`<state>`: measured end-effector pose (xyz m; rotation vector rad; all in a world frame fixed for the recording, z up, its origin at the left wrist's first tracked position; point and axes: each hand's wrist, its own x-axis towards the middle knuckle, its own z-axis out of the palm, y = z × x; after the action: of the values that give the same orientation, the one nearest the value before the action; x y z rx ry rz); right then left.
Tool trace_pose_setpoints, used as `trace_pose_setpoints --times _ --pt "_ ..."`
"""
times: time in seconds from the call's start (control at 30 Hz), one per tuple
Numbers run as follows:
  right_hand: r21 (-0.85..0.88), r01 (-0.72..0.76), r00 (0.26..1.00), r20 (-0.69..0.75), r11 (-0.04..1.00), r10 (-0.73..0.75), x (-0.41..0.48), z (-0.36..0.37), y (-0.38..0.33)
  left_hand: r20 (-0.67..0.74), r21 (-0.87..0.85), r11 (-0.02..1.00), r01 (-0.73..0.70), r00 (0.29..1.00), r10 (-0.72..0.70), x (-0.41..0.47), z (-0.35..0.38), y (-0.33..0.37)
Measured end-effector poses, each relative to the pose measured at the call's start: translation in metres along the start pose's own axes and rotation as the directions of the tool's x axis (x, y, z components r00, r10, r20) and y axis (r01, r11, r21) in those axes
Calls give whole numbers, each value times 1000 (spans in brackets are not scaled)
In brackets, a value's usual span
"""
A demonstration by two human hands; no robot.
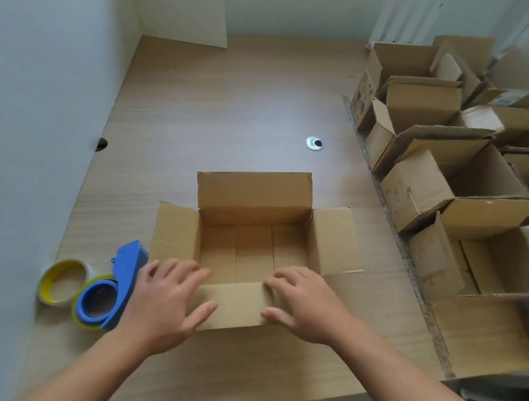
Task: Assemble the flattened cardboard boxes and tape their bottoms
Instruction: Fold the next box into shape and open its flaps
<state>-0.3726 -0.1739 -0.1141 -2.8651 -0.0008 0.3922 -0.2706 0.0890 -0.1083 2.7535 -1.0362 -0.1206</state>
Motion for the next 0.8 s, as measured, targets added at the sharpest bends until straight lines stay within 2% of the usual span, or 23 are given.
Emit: trace_pose_setpoints --times 0.03,0.07,0.1,0.13,0.17,0.2,0.23,0.27,0.33,0.4,0.5,0.6,0.67,0.8 --pt "18 -33 997 -69 999 34 -2 1 -1 -54 -58 994 89 994 -92 -1 -2 -5" --pt "63 -98 971 -212 993 109 -3 0 1 -88 -111 976 186 977 -196 -1 -5 -10" --pt "133 -188 899 -375 973 225 -5 -3 5 -97 -143 951 275 952 -290 0 -6 -15" --pt "219 -288 796 -486 932 360 -6 -7 10 -79 -155 926 345 930 -360 1 -5 -20" --pt "309 -378 709 -510 873 488 -9 -11 16 -36 -166 905 392 915 -402 3 -5 -25" --pt "365 -452 675 -457 814 580 -10 -15 21 17 -190 891 411 909 -416 5 -4 -27" --pt "359 -503 696 -371 786 615 -11 -15 25 69 -228 884 409 912 -404 7 -4 -26" --pt "308 -508 755 -291 804 588 -12 -13 26 101 -261 884 387 922 -374 8 -3 -23" --pt "249 -377 888 -176 892 424 -13 -7 22 66 -267 916 298 954 -291 9 -2 -16" --pt "271 -228 955 -123 935 269 -15 -2 12 -8 -242 944 226 972 -235 9 -1 -8" --pt "196 -94 995 -25 976 101 -15 6 -5 -55 -202 963 177 980 -192 9 -1 3" --pt "-66 17 996 91 998 -11 -9 18 -20 -50 -186 969 163 983 -175 10 -2 6" --pt "-162 7 998 65 987 4 -2 23 -24 -33 -218 961 167 983 -178 10 -3 5" --pt "-155 -57 998 9 986 59 7 17 -25 -37 -293 935 201 975 -221 8 -14 2"
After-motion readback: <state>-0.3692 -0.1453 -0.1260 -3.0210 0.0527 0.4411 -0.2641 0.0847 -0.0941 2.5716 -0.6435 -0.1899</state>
